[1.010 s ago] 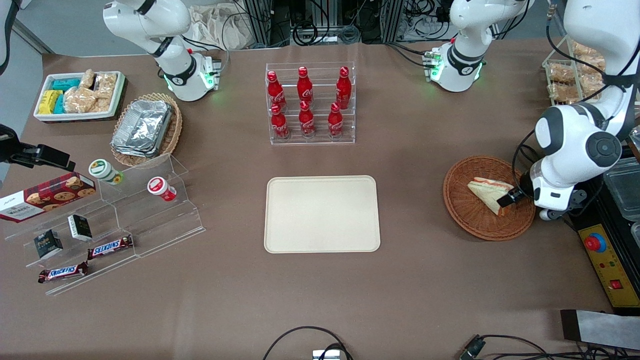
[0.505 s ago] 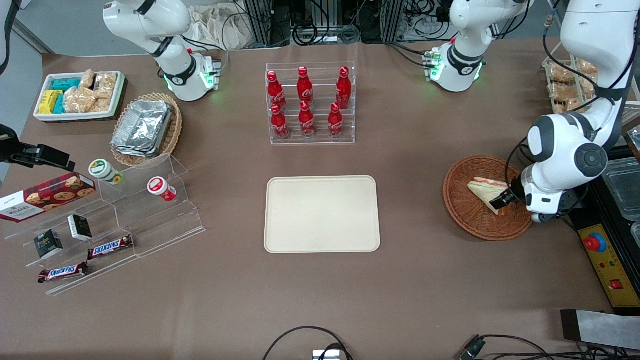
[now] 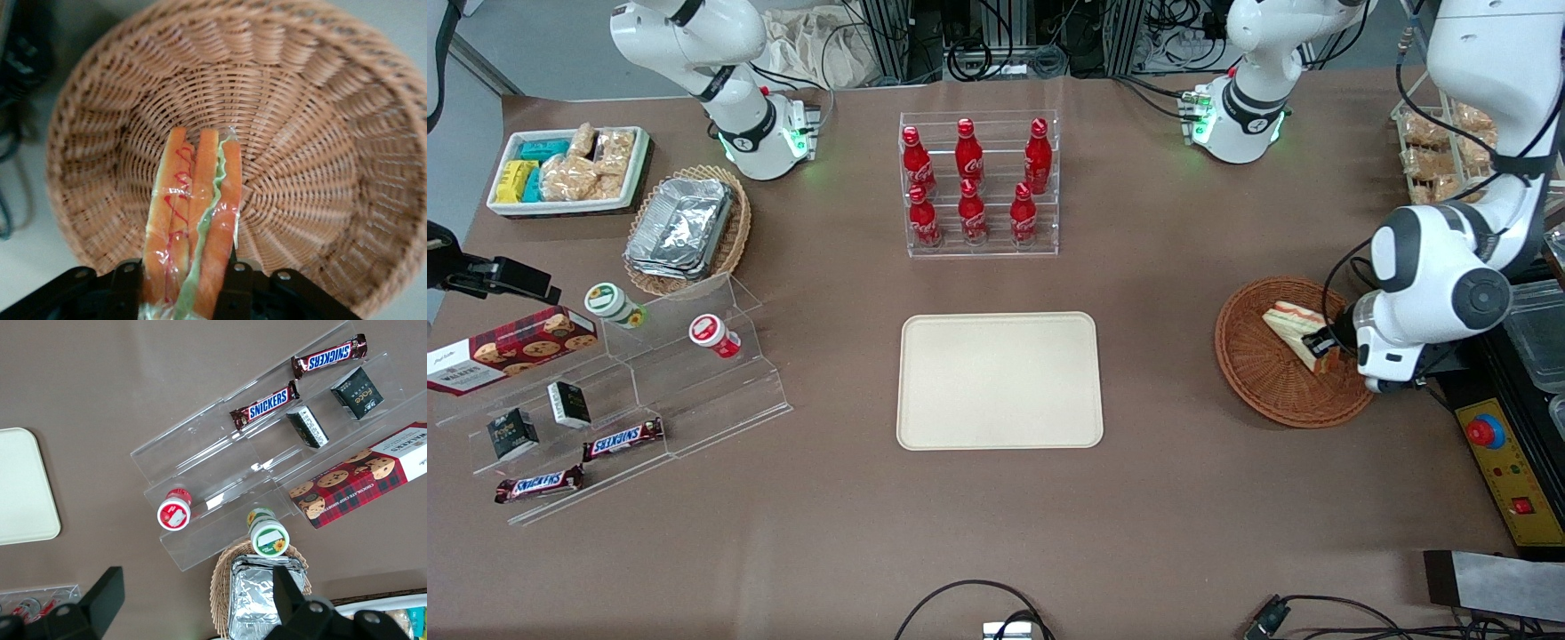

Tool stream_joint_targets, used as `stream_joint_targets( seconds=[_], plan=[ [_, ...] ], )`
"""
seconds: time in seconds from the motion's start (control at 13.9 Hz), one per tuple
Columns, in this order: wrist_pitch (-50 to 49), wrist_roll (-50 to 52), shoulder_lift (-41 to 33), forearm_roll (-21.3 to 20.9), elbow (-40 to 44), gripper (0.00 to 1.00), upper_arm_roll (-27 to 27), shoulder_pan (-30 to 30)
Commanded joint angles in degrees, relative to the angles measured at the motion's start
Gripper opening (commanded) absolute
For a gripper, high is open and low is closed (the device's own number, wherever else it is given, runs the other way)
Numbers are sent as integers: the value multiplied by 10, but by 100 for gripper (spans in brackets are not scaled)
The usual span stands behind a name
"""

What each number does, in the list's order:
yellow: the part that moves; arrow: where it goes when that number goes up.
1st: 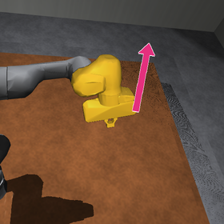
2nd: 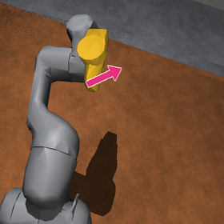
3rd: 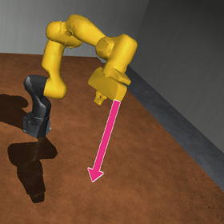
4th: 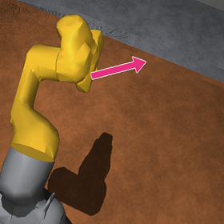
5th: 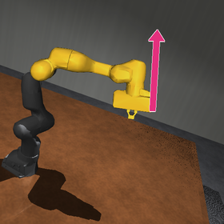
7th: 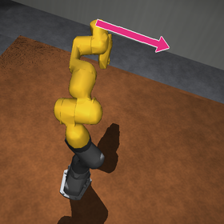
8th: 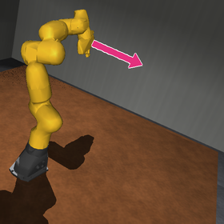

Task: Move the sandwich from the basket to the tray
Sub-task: 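Lift the sandwich and carry it with the left gripper over the tray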

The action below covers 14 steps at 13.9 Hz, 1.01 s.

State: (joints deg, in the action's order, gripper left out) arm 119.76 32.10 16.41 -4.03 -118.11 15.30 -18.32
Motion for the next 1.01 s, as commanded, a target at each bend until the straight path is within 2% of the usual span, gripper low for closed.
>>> stream_joint_targets(
  seconds=[0.0, 0.29, 0.51, 0.79, 0.94],
  plan=[
    [-132, -33, 1, -7, 133, 0, 24, 3],
    [-197, -98, 2, -8, 257, 0, 81, 27],
    [-211, -76, 21, -7, 308, 0, 87, 121],
    [-204, 42, 146, 0, 403, 0, 87, 232],
    [-181, 61, 193, -5, 424, 0, 87, 256]
  ],
)
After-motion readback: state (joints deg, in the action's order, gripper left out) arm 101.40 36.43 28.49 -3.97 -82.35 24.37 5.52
